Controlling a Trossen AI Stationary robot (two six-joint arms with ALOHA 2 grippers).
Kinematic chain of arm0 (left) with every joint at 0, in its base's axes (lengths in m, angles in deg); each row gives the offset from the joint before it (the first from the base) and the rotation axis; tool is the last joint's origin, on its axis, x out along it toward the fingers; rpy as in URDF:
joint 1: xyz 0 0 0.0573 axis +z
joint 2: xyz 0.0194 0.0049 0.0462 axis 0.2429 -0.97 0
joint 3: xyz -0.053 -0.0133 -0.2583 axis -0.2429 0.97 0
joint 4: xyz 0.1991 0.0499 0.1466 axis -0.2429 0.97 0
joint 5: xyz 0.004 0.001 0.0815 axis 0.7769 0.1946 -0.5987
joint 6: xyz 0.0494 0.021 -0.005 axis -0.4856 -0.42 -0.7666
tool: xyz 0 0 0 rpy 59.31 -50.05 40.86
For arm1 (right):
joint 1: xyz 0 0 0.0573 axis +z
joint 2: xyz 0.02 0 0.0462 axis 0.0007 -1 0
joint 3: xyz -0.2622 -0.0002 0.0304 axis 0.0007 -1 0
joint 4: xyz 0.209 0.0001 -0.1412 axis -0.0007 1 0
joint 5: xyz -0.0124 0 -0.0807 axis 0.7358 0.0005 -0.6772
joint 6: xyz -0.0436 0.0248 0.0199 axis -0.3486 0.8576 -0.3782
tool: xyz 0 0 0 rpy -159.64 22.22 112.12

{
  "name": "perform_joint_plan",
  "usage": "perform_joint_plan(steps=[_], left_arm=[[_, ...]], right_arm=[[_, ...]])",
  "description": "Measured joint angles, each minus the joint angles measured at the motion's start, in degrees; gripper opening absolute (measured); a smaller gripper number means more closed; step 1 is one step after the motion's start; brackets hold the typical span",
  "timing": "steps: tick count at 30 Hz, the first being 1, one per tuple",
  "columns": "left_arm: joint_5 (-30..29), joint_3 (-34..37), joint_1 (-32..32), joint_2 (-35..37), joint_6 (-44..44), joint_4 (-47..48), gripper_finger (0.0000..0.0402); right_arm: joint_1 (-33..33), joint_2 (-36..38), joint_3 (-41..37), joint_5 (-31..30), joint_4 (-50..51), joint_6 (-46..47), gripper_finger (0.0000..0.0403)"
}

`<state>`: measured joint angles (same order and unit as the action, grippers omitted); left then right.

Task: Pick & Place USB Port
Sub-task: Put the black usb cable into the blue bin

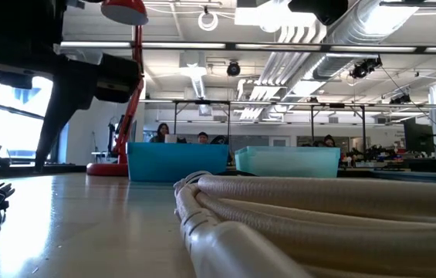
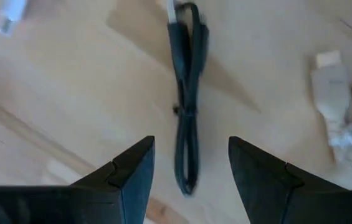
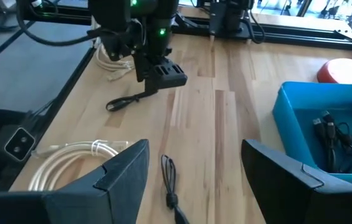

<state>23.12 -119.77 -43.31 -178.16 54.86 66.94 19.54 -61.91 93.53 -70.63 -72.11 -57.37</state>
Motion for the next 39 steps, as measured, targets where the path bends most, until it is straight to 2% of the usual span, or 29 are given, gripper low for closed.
perform_joint_plan(steps=[4,8,15,21,26,29,33,35,39], left_arm=[[0.68,0.17,0.03,-0.34,-1.43,-1.10,0.0195],[0.99,2.35,0.42,-0.55,-1.56,-4.62,0.0172],[1.93,6.00,1.16,-0.56,-1.13,-11.23,0.0110],[3.85,7.57,2.58,-0.45,-0.67,-12.01,0.0015],[2.27,6.96,2.58,-0.45,-0.36,-11.00,0.0008],[-2.43,4.69,2.59,0.09,-1.98,-5.50,0.0006],[-12.05,-2.78,2.62,0.19,-6.16,5.60,0.0004],[-18.40,-7.69,2.62,0.19,-8.41,11.82,0.0003],[-34.91,-17.21,3.63,0.25,-10.25,20.10,0.0003]], right_arm=[[0.72,0.00,0.00,-0.03,-0.10,0.14,0.0247],[1.62,0.00,0.00,-0.04,-0.11,0.22,0.0247],[3.64,0.00,0.00,-0.05,-0.09,0.89,0.0247],[5.01,0.00,0.00,-1.65,-0.09,1.52,0.0247],[6.14,0.00,0.00,-4.57,-0.09,0.52,0.0247],[6.83,0.00,0.00,-6.13,-0.09,-0.80,0.0247],[7.23,0.00,0.00,-8.67,-0.09,-1.89,0.0247],[7.21,0.00,0.00,-10.07,-0.11,-2.01,0.0247],[7.19,0.00,0.00,-13.73,-0.11,-3.82,0.0247]])
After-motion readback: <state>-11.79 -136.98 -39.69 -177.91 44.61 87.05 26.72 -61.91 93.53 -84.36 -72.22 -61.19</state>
